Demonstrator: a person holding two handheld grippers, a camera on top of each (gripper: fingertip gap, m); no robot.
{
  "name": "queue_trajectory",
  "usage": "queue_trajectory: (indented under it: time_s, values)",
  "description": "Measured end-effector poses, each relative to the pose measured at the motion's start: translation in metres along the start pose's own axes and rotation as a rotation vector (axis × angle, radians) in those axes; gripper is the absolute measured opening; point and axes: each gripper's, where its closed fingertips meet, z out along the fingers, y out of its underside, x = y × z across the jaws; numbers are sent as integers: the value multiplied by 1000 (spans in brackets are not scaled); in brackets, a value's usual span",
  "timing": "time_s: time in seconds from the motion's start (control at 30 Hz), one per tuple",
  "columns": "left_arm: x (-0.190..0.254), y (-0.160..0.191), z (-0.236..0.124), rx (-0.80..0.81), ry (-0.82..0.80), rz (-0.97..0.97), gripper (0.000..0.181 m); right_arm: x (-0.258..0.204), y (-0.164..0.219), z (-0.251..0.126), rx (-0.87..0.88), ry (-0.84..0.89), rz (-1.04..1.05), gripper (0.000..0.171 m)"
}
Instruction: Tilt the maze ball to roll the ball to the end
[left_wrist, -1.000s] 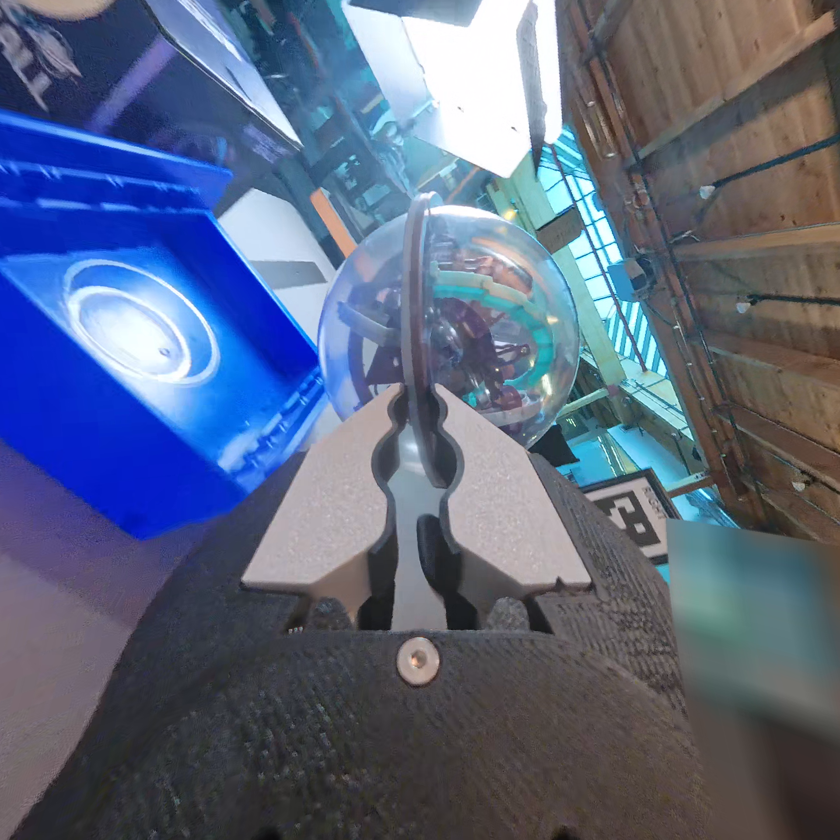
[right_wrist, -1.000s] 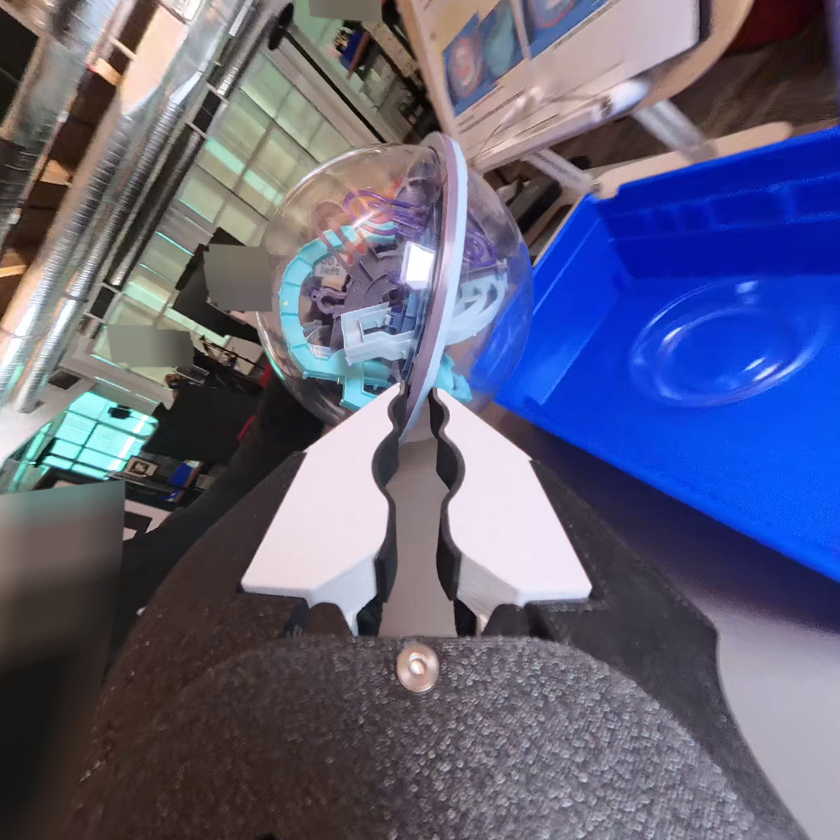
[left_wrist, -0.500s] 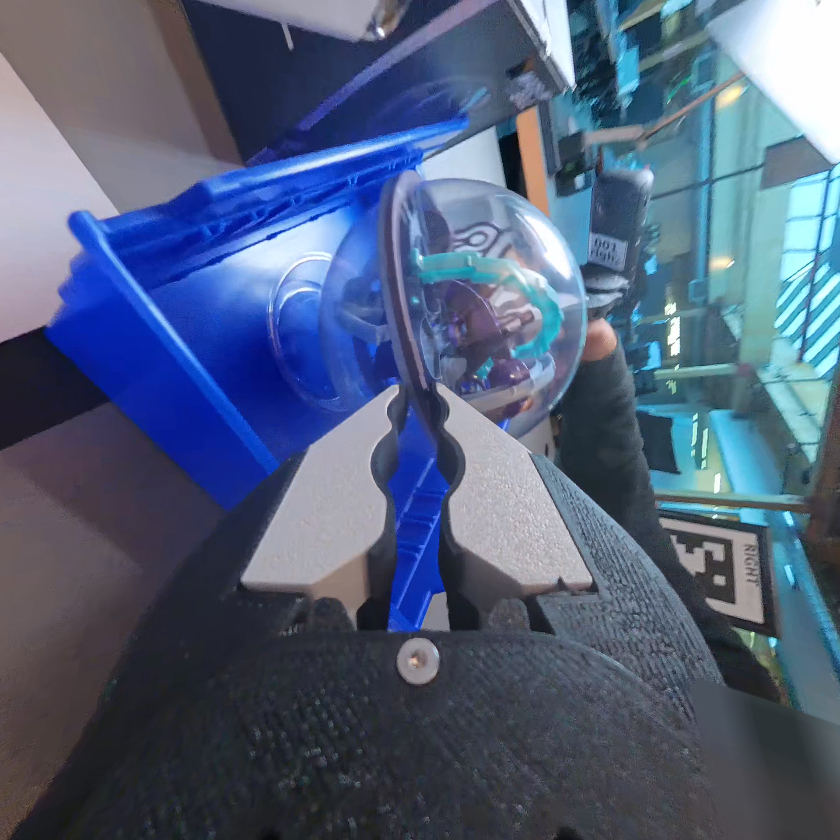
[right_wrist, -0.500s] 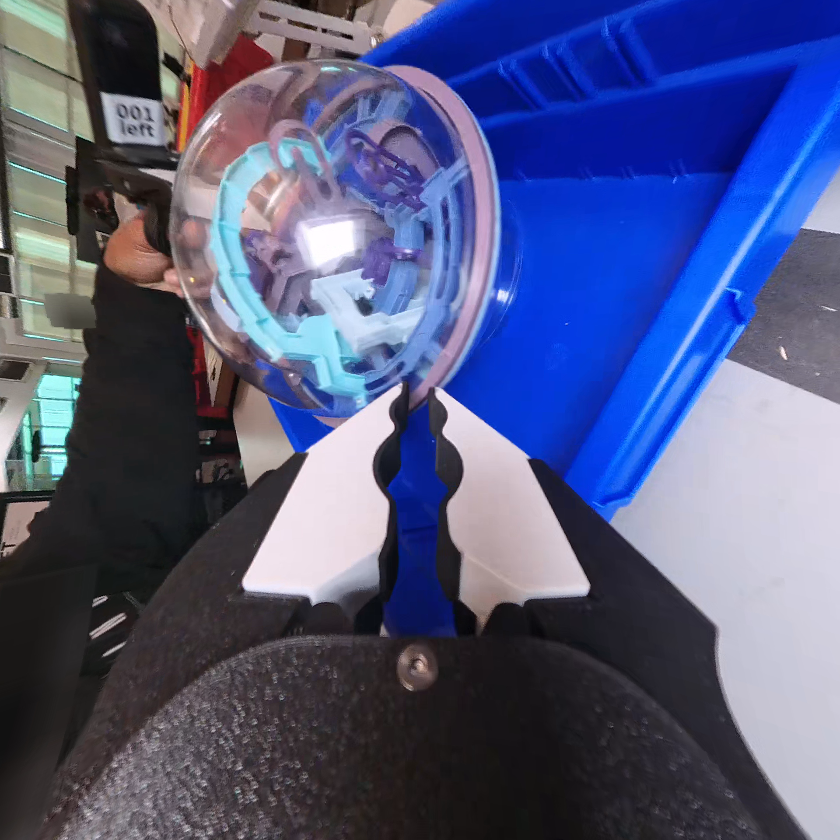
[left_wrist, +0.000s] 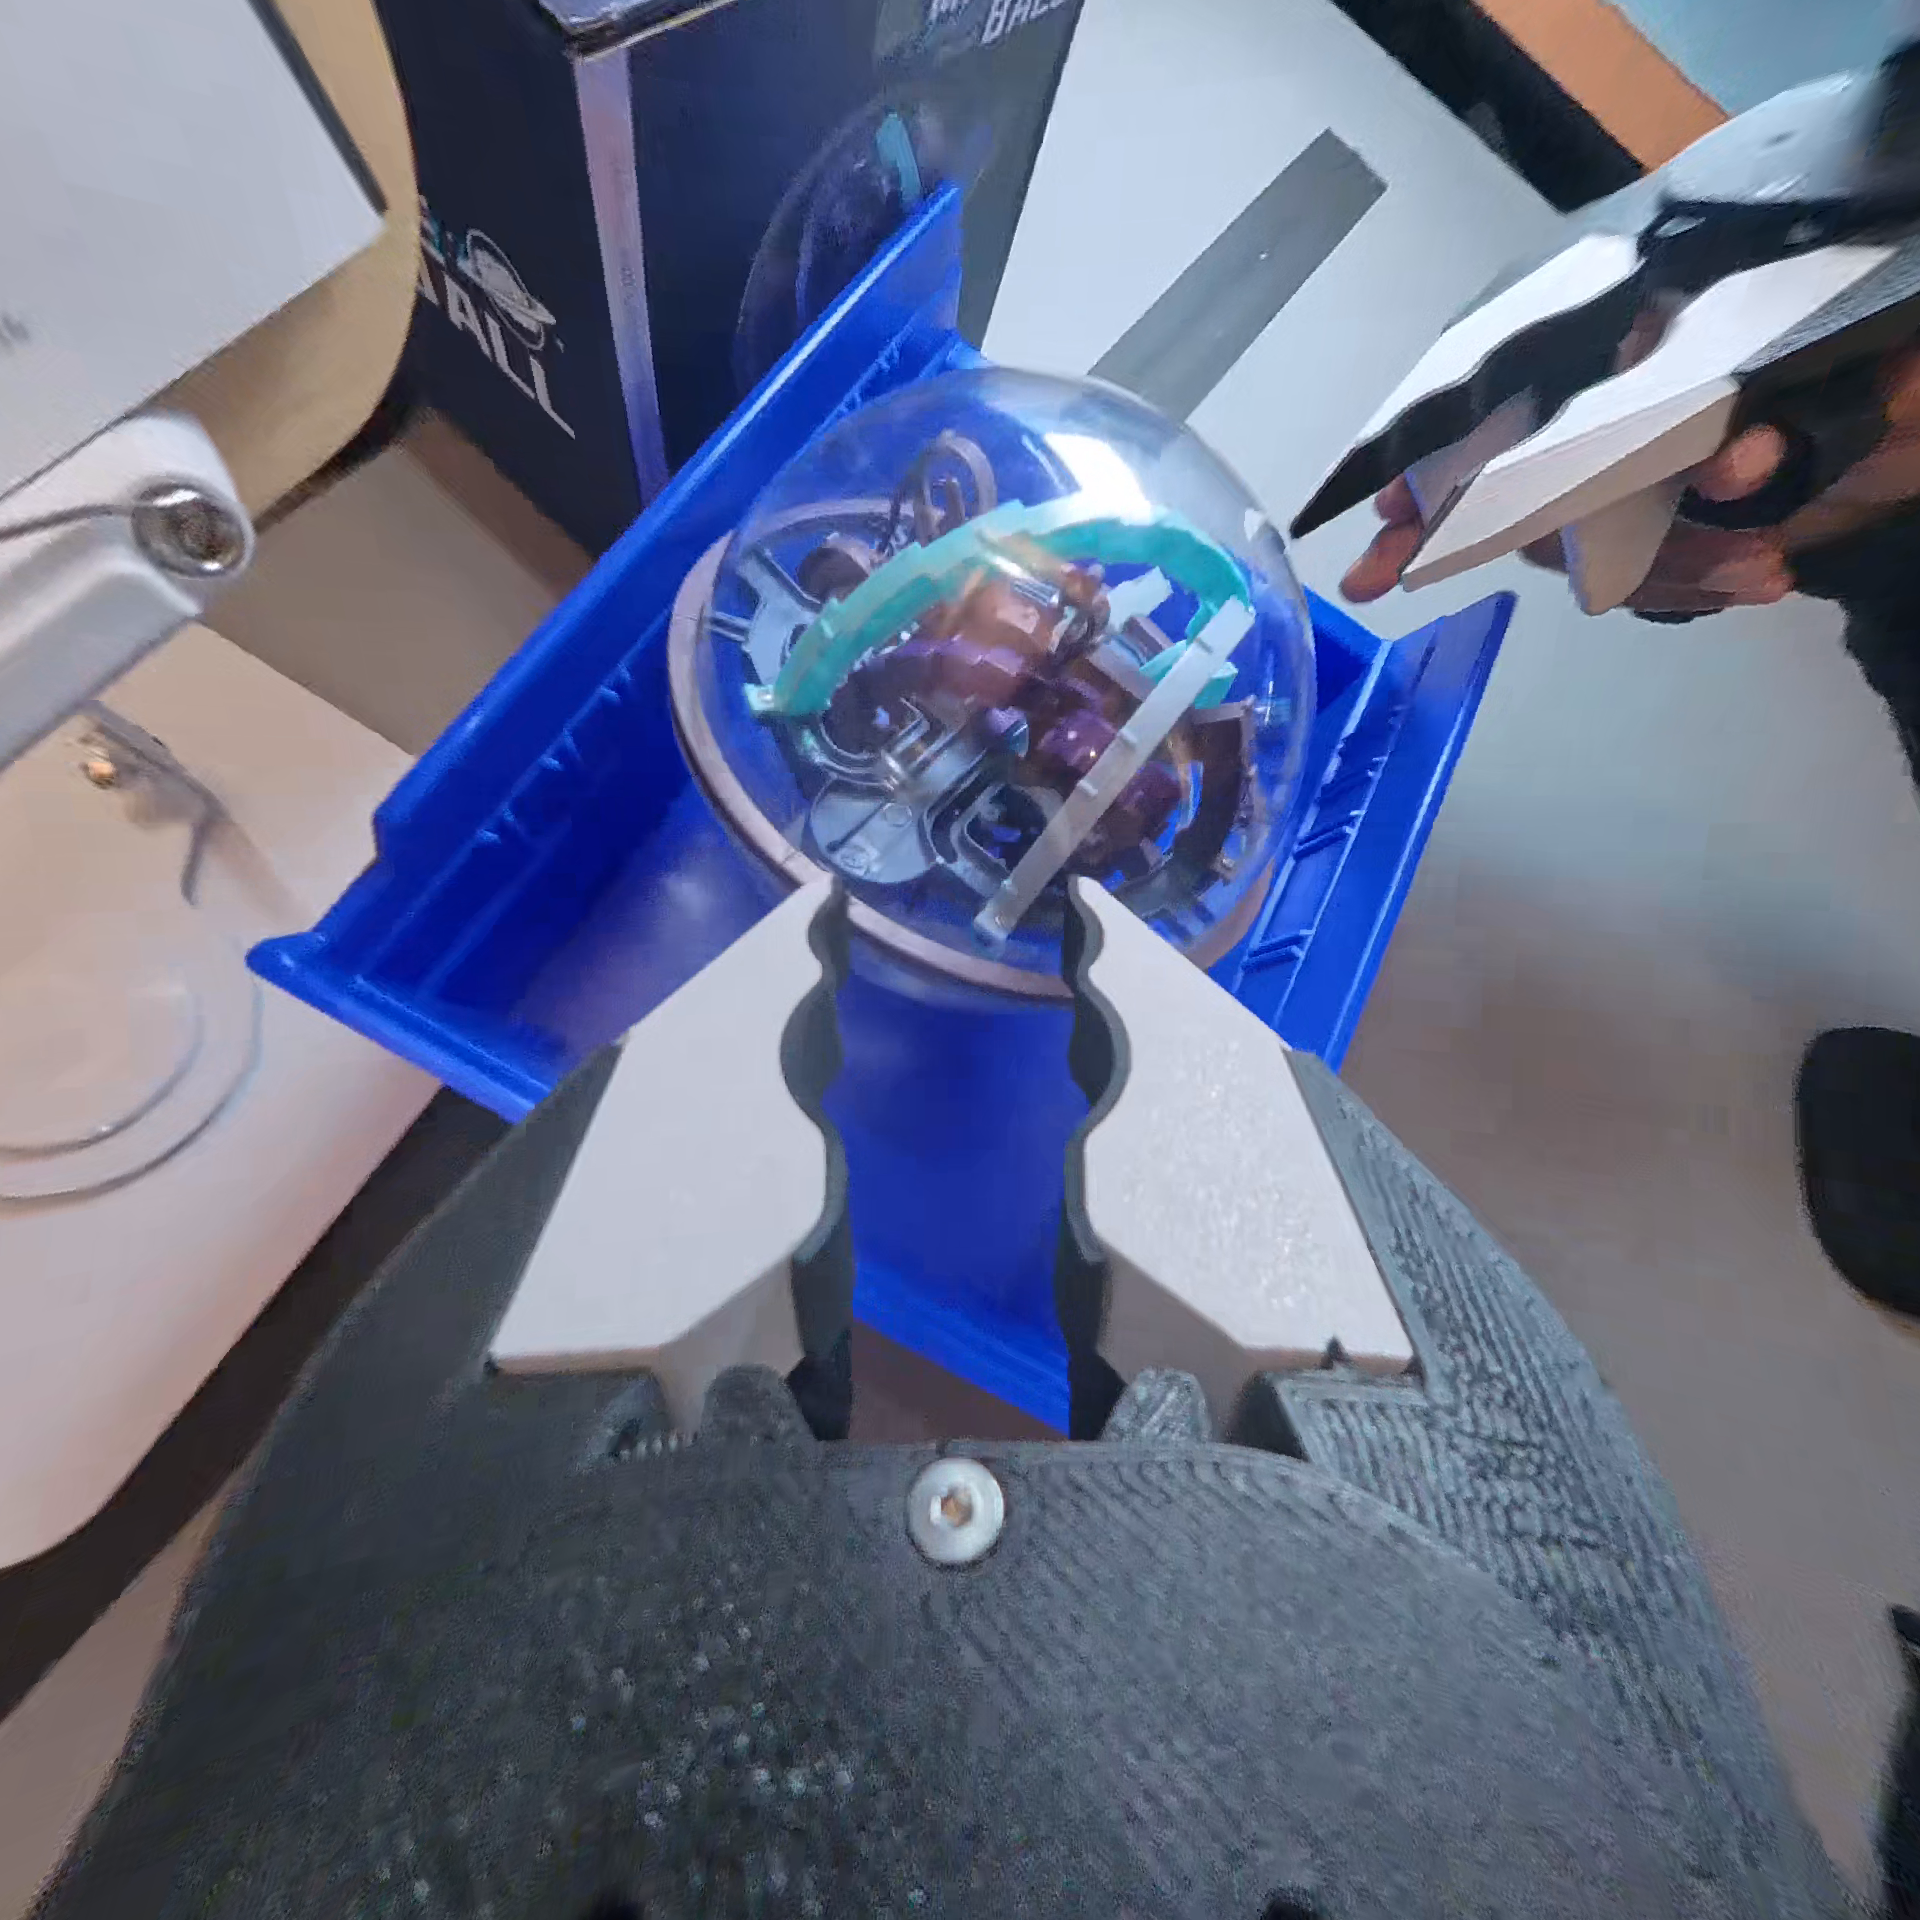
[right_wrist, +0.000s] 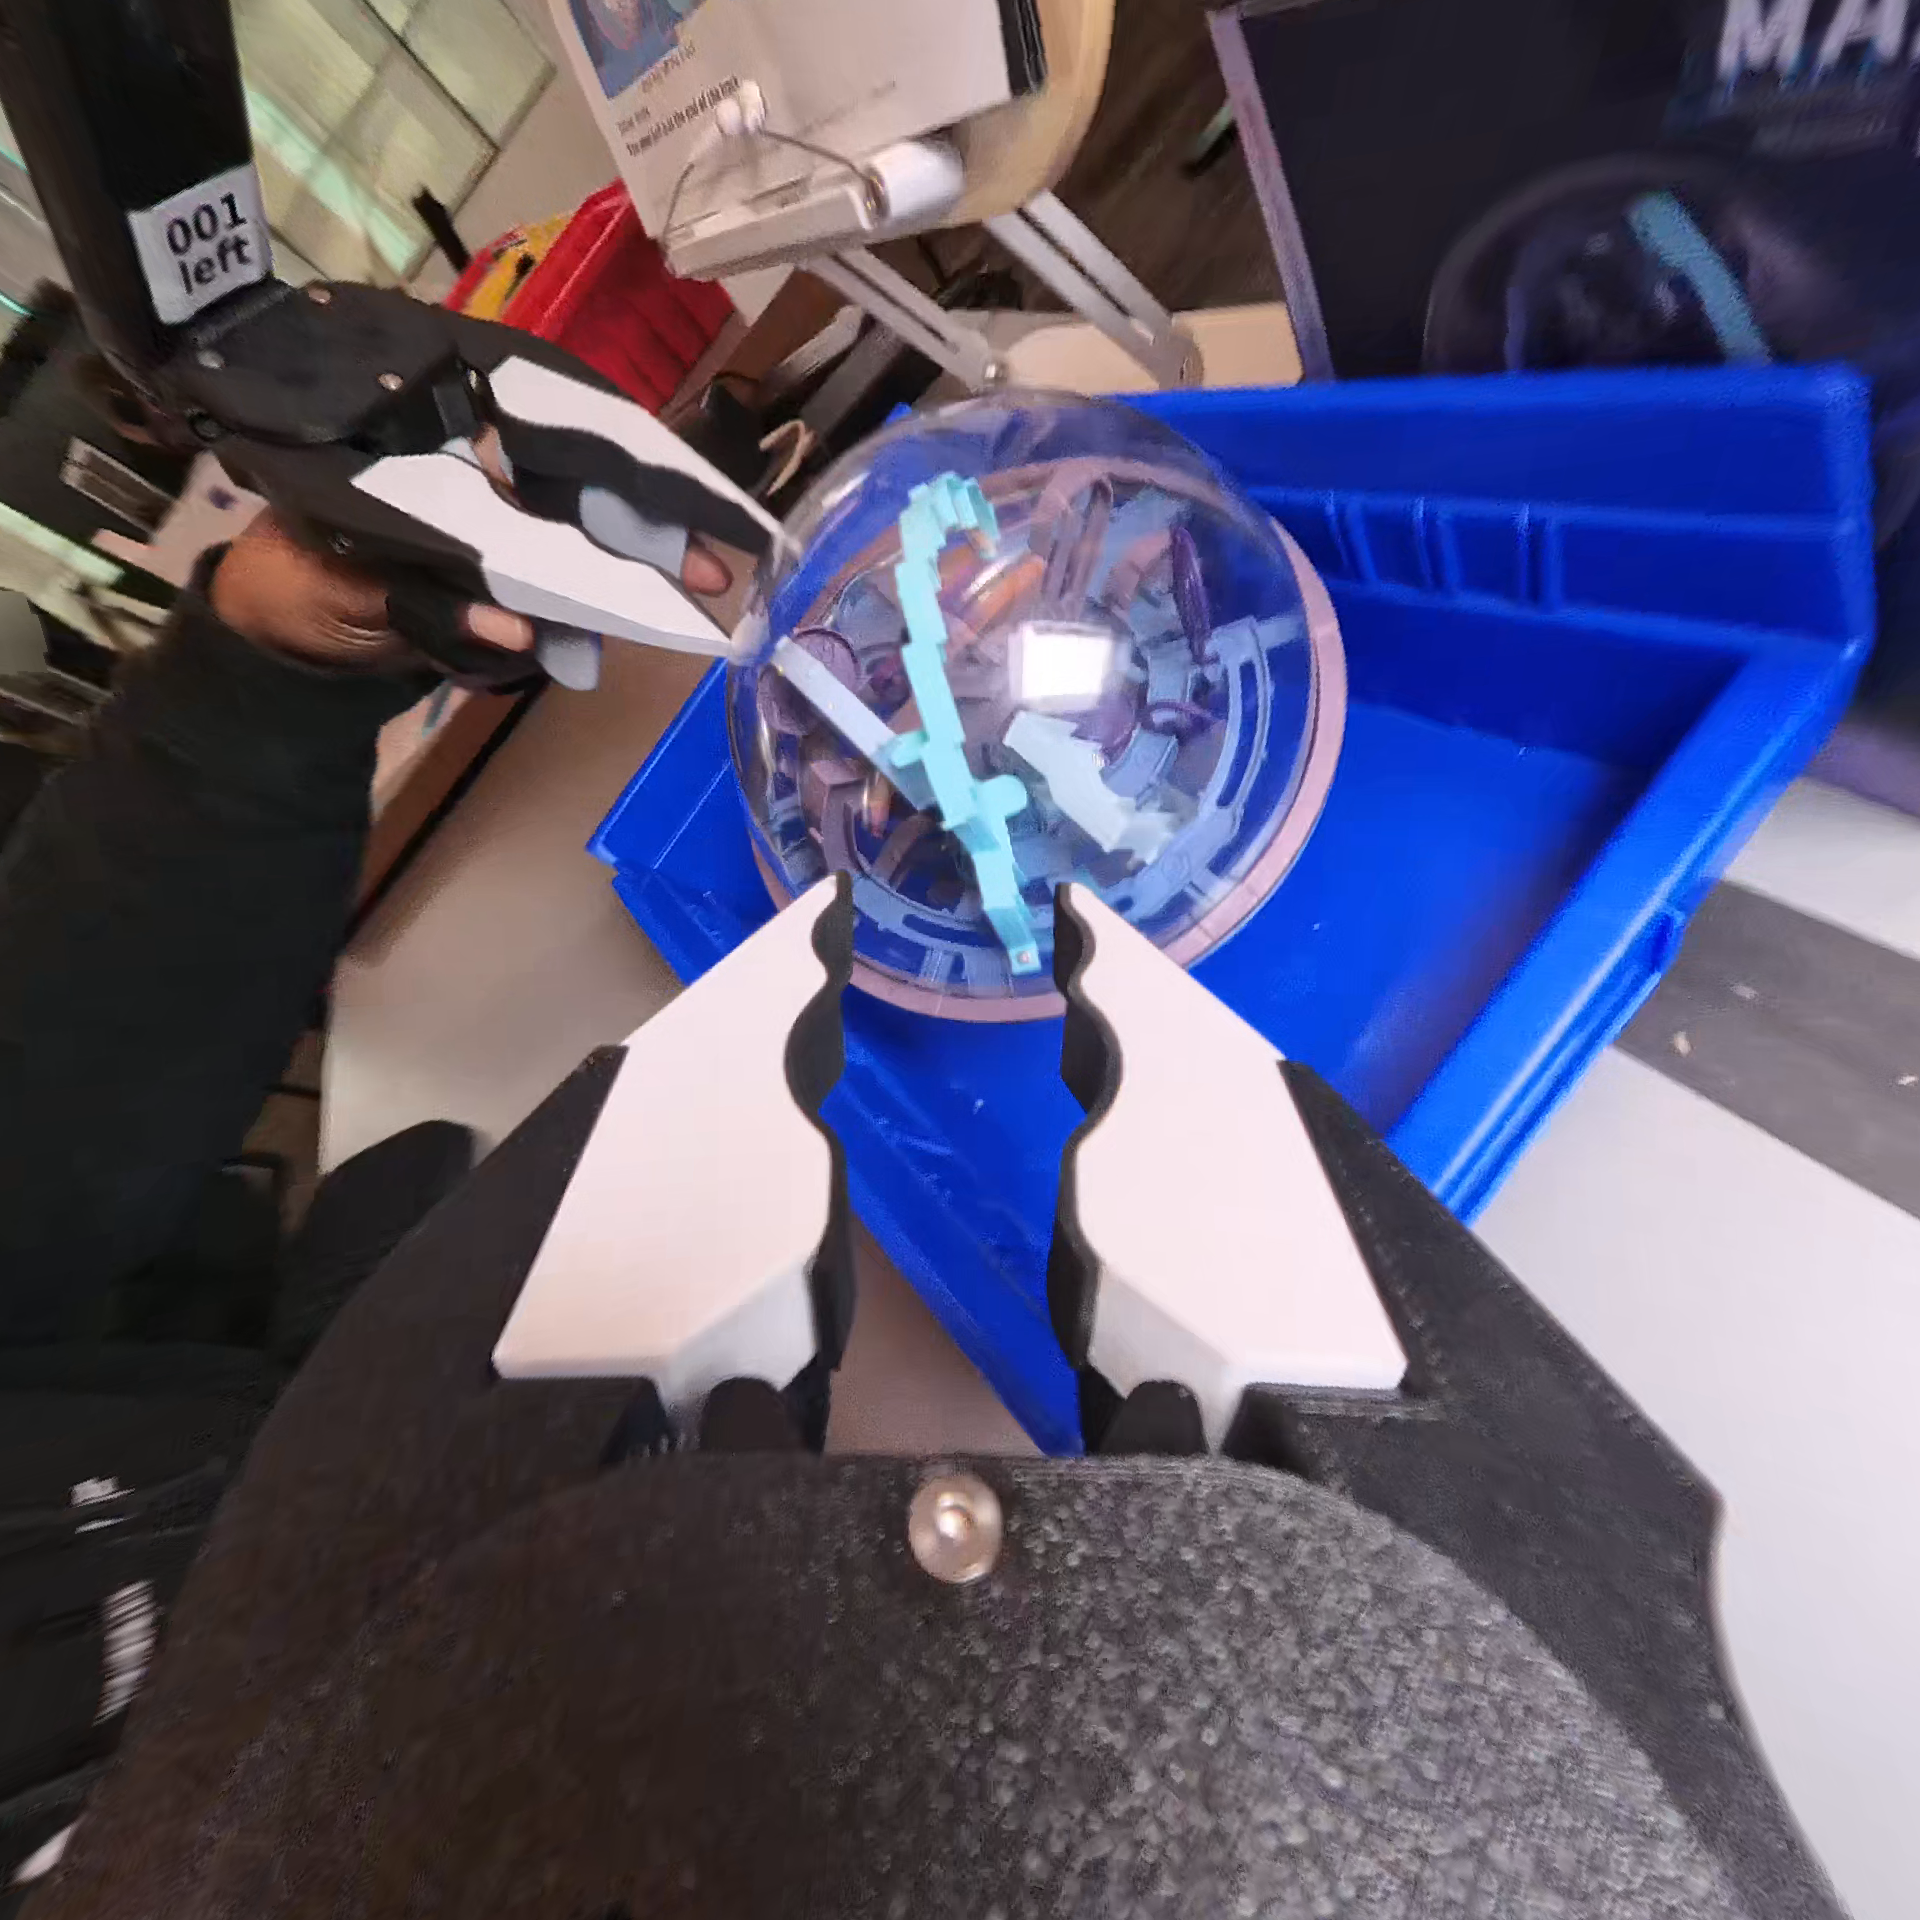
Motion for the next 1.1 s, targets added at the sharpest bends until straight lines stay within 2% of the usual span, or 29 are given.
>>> queue_trajectory:
  time_s: [0.03, 0.17, 0.33, 0.53, 0.67, 0.83, 0.97, 1.03, 1.1]
  values:
    - [0, 5, 4, -16, -15, 25, 31, -4, -3, 1, 20, 33, -49, 38]
    - [-13, 28, 15, -89, -74, -13, 22, -19, -5, 7, 28, 130, -178, 39]
    - [1, 19, -12, 27, -63, 22, 25, -43, 0, -4, 93, 161, -277, 39]
    - [41, 27, -70, 306, -118, 167, 32, -84, 24, -29, 239, 248, -432, 49]
    - [62, 63, -96, 449, -262, 216, 20, -108, 55, -27, 297, 337, -530, 51]
    - [69, 135, -118, 480, -501, 169, 0, -116, 98, -27, 341, 541, -554, 42]
    - [79, 190, -132, 459, -554, 45, 0, -122, 133, -35, 350, 627, -555, 35]
    - [82, 208, -146, 480, -582, 7, 0, -129, 143, -45, 376, 622, -563, 37]
    - [84, 221, -160, 507, -593, -10, 13, -136, 151, -59, 390, 581, -541, 43]
